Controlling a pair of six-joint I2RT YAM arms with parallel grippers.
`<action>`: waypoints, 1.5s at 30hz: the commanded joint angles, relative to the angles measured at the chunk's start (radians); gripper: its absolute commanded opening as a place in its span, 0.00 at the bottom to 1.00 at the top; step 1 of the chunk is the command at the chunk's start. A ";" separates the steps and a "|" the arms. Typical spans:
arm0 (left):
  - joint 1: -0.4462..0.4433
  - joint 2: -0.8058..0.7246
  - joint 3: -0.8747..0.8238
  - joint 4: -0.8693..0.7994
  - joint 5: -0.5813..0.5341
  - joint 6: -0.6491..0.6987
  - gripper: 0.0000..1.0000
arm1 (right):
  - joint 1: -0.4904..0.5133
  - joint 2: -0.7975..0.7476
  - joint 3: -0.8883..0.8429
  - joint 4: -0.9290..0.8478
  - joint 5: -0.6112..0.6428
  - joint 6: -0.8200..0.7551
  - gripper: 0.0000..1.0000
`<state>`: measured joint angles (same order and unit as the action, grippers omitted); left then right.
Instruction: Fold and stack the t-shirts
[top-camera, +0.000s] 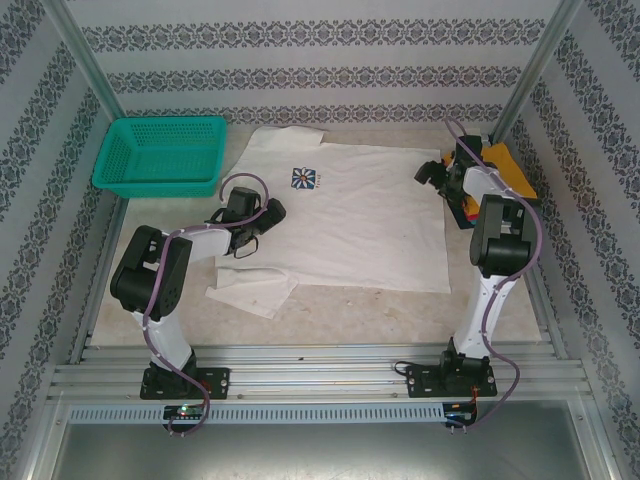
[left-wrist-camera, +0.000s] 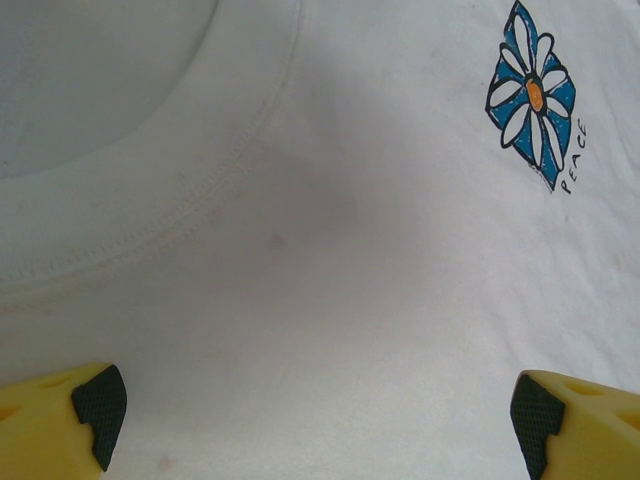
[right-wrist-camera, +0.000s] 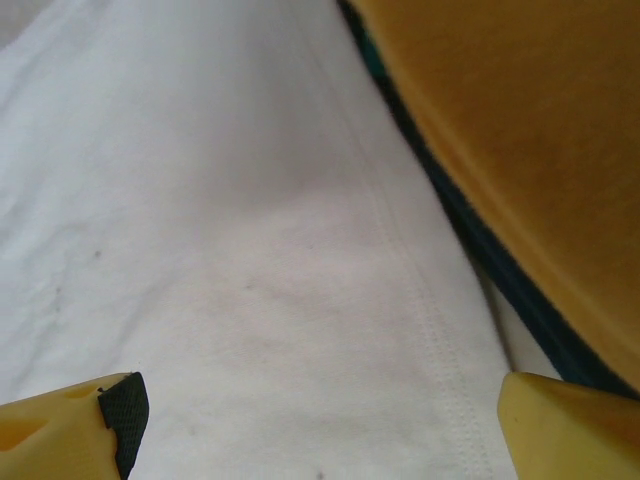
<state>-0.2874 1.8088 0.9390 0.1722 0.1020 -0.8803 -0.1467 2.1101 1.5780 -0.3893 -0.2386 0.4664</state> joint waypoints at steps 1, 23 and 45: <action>0.011 -0.030 -0.010 -0.074 0.012 -0.002 1.00 | 0.010 -0.061 0.010 0.071 -0.017 -0.014 0.90; 0.011 -0.066 -0.002 -0.113 0.010 -0.006 1.00 | -0.030 0.317 0.558 -0.214 0.130 -0.009 0.90; 0.000 -0.539 -0.140 -0.451 -0.087 -0.021 1.00 | 0.192 -0.424 -0.372 0.212 0.081 -0.101 0.92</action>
<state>-0.2867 1.3357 0.8501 -0.0940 0.0757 -0.8776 0.0189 1.7485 1.3029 -0.2234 -0.1688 0.3859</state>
